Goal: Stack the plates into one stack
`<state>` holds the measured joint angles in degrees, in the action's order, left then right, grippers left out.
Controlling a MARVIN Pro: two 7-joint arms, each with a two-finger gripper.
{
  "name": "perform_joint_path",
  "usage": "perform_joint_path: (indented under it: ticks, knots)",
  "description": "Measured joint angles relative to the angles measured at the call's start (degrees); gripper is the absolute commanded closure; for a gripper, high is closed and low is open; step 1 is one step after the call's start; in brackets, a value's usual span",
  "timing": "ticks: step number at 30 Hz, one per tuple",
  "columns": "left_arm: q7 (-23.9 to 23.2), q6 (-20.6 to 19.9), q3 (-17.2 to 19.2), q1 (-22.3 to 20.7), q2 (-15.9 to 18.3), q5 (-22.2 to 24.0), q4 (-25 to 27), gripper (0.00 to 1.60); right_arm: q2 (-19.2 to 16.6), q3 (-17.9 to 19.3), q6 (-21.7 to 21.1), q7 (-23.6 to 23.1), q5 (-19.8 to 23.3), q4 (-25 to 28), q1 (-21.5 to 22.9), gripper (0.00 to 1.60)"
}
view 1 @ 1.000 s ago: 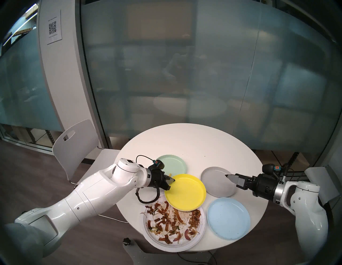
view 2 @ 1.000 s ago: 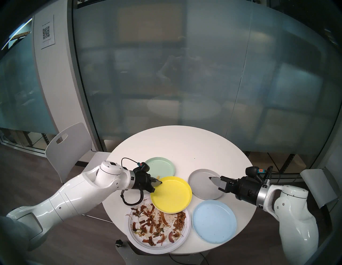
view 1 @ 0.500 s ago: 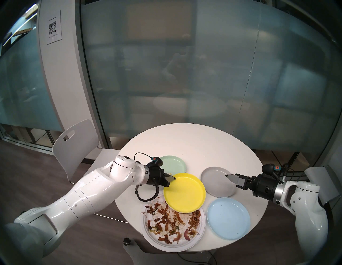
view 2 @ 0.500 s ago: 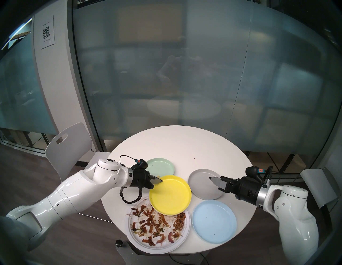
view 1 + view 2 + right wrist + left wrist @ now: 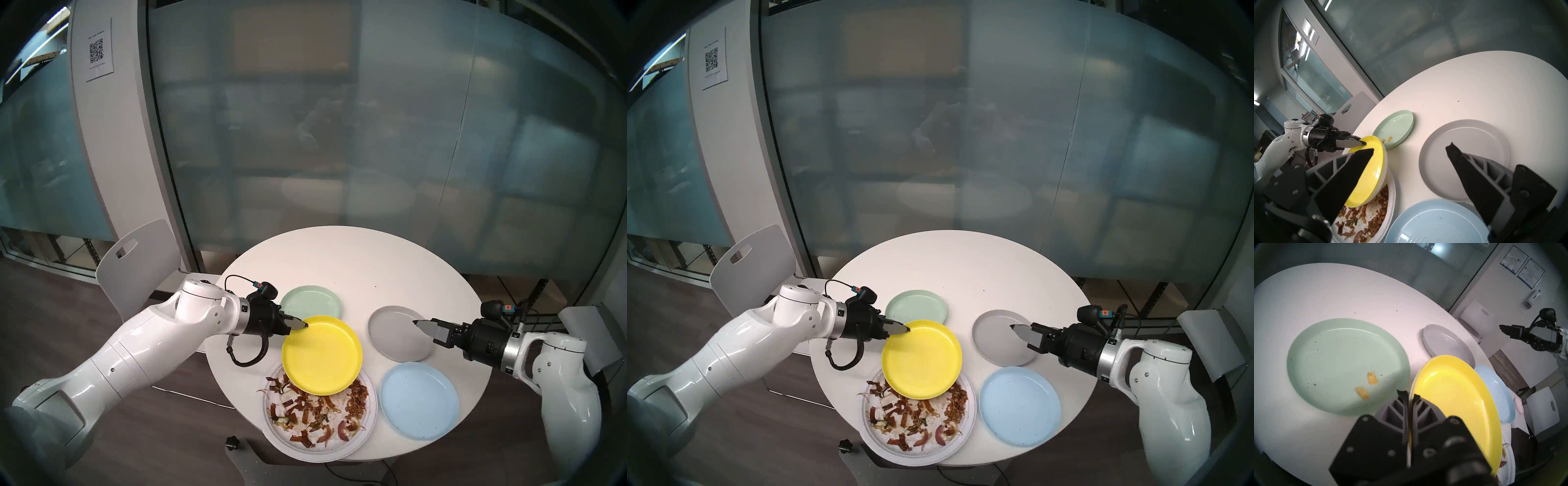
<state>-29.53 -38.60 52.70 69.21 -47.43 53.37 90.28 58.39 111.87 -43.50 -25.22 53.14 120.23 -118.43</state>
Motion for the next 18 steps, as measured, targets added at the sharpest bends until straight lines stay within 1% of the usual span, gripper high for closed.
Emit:
perform_joint_path:
  ticks: [10, 18]
  knots:
    - [-0.48, 2.36, 1.51, 4.97, 4.09, 0.86, 3.68, 1.6, 0.0, 0.0, 0.0, 0.0, 0.0, 0.01, 0.0, 0.0]
    - [-0.08, 4.13, 1.7, 8.0, 6.07, 0.79, 5.6, 1.6, 0.0, 0.0, 0.0, 0.0, 0.0, 0.02, 0.0, 0.0]
